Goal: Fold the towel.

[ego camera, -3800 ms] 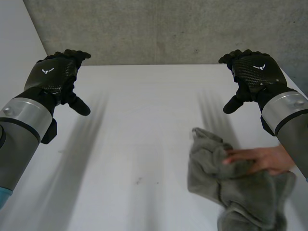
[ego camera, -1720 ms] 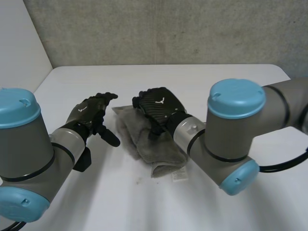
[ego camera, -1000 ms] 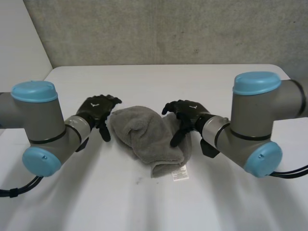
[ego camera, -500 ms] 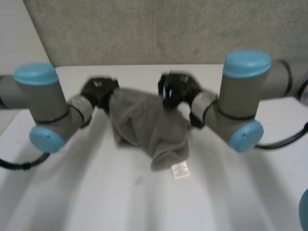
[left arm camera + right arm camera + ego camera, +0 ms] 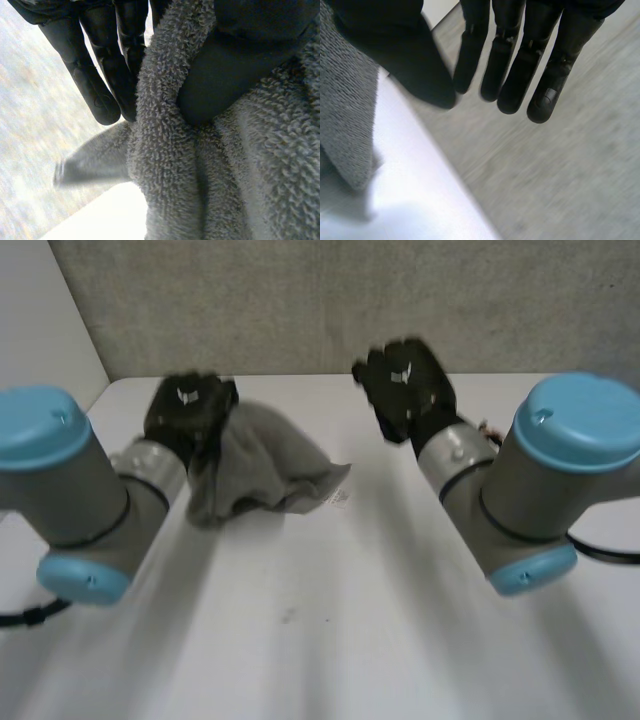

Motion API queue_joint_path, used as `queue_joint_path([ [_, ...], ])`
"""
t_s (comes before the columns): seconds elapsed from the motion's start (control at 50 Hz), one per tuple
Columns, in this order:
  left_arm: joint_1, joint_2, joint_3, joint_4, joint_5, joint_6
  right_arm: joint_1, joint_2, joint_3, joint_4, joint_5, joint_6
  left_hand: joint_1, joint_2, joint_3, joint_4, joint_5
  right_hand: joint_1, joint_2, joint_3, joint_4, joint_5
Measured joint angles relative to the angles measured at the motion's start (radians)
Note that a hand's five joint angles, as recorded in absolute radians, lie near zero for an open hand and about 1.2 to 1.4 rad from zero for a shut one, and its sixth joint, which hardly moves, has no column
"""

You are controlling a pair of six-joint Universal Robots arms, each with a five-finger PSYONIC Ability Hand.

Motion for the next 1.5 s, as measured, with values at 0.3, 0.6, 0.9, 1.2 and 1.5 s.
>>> queue_joint_path([
  [0.3,-0.031,0.202,-0.243,0.004,0.006,0.140,-0.056,0.049,-0.045,0.227,-0.077,0.317,0.000,-0.003,-0.010,-0.019,0.000,-0.729,-0.893,-0.908,-0.926,-0.893],
  [0.6,-0.058,0.427,-0.338,-0.004,0.006,0.143,-0.049,0.354,-0.326,0.451,-0.363,0.560,0.000,-0.034,-0.040,-0.048,-0.004,-0.725,-0.899,-0.914,-0.914,-0.889],
  [0.9,-0.037,0.397,-0.346,0.004,0.011,0.148,-0.022,0.247,-0.352,0.365,-0.203,0.561,0.000,-0.056,-0.061,-0.071,-0.004,0.020,0.022,0.018,0.008,-0.010],
  [1.2,-0.040,0.202,-0.319,-0.041,0.009,0.191,-0.082,-0.132,-0.027,0.465,-0.090,0.070,0.000,-0.056,-0.061,-0.071,-0.004,0.020,0.022,0.019,0.009,-0.005],
  [1.5,-0.079,0.093,-0.253,-0.236,0.016,0.200,-0.070,-0.116,0.086,0.712,-0.086,-0.166,0.000,-0.054,-0.059,-0.066,-0.004,0.020,0.022,0.019,0.009,-0.002],
])
